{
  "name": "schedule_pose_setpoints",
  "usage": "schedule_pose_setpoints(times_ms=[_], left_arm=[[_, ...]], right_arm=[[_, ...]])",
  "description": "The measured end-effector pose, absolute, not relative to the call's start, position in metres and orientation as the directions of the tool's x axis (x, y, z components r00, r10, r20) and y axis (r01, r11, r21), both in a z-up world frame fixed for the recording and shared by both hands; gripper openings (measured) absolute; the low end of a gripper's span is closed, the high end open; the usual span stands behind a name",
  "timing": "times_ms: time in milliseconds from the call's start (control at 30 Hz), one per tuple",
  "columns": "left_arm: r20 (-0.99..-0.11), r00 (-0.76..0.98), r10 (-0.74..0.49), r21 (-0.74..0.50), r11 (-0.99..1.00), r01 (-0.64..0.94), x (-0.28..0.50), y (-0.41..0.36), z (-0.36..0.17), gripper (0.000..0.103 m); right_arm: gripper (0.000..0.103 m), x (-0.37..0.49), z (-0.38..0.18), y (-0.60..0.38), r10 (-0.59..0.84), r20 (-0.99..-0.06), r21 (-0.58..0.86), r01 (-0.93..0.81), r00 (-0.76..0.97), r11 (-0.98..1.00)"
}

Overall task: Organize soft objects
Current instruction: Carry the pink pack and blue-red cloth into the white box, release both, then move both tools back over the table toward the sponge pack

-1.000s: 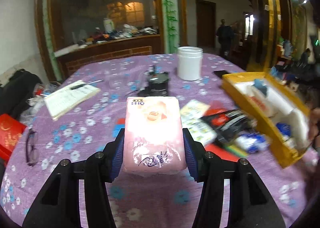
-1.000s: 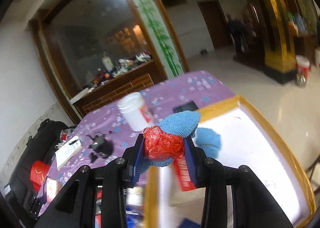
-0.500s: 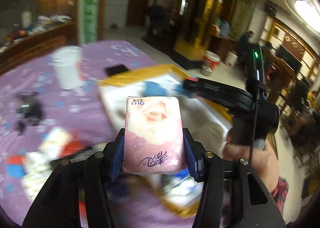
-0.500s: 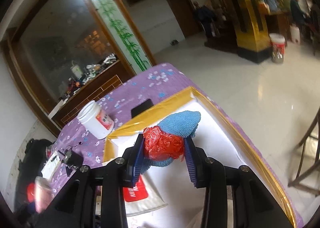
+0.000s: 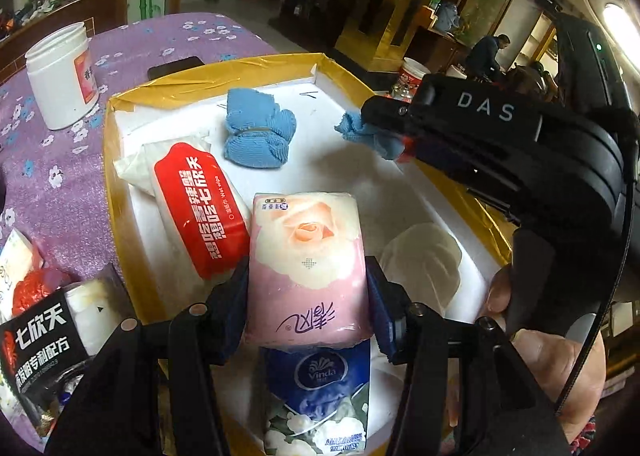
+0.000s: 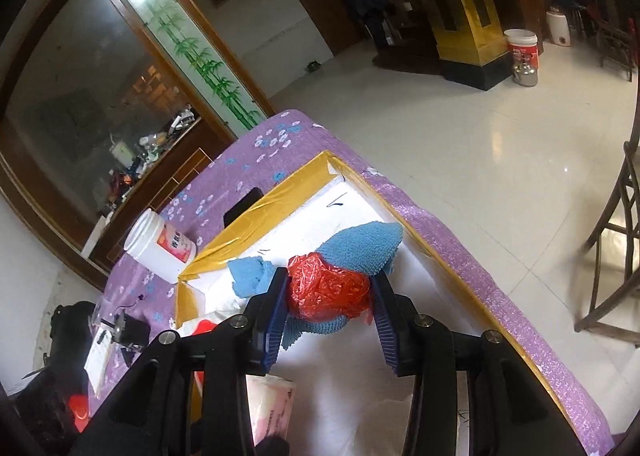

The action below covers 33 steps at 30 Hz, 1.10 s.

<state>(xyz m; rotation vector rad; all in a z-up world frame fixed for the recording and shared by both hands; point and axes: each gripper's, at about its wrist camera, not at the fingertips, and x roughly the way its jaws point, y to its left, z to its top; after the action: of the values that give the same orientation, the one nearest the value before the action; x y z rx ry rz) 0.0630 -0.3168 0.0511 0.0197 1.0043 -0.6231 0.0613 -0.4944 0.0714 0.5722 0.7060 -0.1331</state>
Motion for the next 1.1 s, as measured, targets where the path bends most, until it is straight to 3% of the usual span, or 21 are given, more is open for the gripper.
schedule_pose_setpoints(times_ms=[167,333,533,700,1100], left_arm=[[-0.786,0.39,-0.479,-0.261,0.83,0.494,0.062,-0.318,0.05,0.052],[-0.783,0.357,-0.51,-0.317,0.82,0.476,0.069,-0.313,0.048,0.06],[-0.774,0.351,-0.527,-0.345,0.816,0.463,0.066,-0.307,0.053,0.06],[-0.77,0.36,-0.527,-0.341,0.816,0.466,0.062,-0.297,0.062,0.06],[-0.728,0.481,-0.489,-0.235,0.837,0.494,0.021,-0.224,0.094,0.06]], right_arm=[[0.045,0.061,0.071,-0.494,0.067,-0.655,0.448,0.315,0.753,0.836],[0.057,0.06,0.073,-0.494,0.063,-0.651,0.451,0.318,0.756,0.834],[0.059,0.054,0.078,-0.494,0.055,-0.627,0.456,0.31,0.777,0.834],[0.061,0.048,0.086,-0.491,0.07,-0.576,0.475,0.264,0.814,0.84],[0.082,0.033,0.118,-0.44,0.108,-0.431,0.368,0.066,0.896,0.927]])
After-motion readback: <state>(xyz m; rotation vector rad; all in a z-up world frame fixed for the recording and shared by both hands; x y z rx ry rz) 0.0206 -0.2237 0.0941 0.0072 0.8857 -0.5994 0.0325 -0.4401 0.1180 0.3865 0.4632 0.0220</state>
